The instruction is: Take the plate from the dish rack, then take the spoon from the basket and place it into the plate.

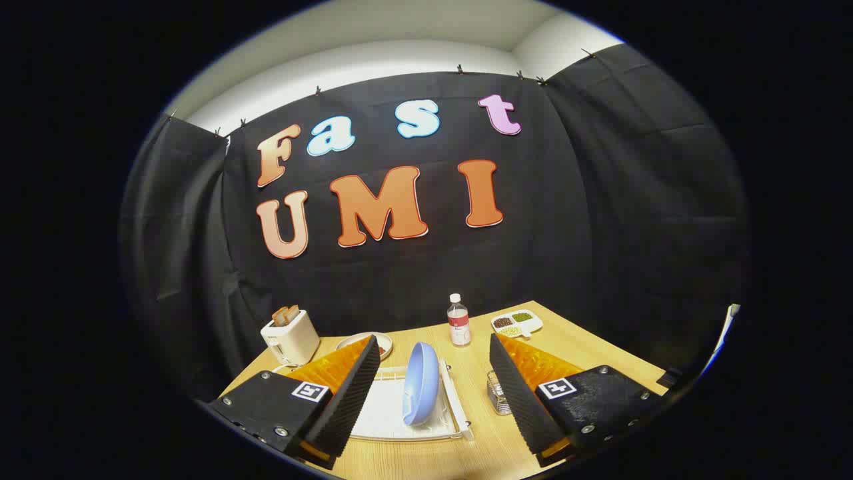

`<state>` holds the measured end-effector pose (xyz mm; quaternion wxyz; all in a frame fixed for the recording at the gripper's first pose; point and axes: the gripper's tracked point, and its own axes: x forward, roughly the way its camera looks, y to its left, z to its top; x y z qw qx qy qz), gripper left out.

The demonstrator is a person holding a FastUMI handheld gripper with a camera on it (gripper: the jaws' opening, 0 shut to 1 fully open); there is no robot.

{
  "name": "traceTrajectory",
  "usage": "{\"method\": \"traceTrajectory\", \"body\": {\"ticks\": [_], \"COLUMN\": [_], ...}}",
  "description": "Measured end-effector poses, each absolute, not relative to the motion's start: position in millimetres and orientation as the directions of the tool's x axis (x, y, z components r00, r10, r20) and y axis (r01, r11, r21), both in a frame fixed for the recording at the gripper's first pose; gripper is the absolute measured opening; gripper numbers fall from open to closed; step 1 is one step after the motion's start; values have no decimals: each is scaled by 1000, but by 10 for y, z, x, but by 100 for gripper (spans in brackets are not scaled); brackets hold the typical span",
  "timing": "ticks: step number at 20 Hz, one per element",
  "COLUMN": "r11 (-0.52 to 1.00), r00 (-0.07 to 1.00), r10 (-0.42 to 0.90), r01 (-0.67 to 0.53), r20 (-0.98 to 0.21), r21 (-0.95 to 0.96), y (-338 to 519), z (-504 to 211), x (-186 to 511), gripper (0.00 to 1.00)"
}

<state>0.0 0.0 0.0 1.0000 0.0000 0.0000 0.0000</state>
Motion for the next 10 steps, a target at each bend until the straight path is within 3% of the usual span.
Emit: {"method": "traceTrajectory", "body": {"ticks": [10], "r11": [997], "r00": [999], "r10": [36], "r01": [-36], "r20": [-11], "r21": [-69], "y": [263], "z": [22], "x": [56], "gripper": [98]}}
